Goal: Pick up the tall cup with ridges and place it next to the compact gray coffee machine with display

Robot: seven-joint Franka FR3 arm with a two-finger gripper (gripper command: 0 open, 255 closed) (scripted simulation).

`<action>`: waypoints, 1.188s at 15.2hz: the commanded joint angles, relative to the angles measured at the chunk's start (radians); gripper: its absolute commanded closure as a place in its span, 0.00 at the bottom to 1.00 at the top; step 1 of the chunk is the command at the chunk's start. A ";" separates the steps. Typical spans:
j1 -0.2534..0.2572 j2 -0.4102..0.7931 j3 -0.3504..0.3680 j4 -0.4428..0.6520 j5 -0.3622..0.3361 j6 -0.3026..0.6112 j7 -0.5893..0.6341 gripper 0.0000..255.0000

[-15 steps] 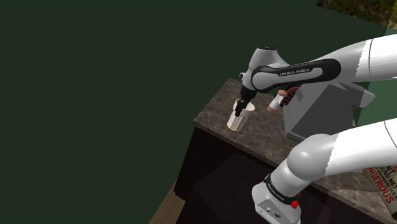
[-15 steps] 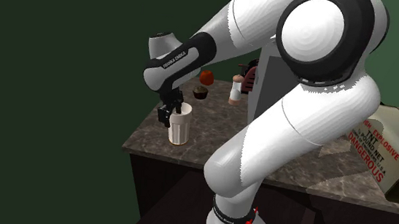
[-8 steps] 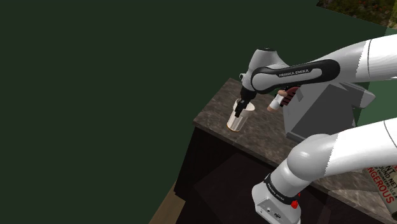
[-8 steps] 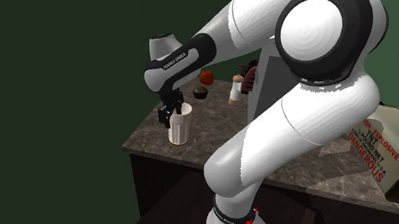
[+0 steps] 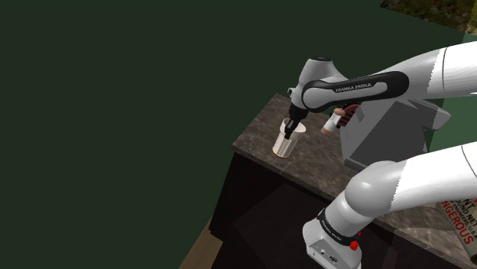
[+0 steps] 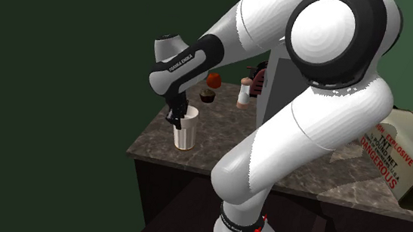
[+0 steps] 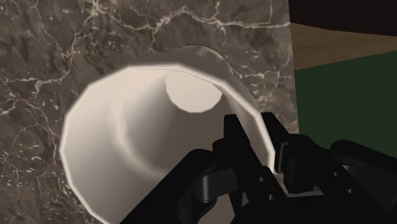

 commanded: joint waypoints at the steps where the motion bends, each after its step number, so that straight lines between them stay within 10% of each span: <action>1: -0.001 0.001 -0.001 -0.001 0.000 0.000 0.000 1.00; 18: 0.010 -0.091 0.013 0.154 0.030 -0.246 -0.035 1.00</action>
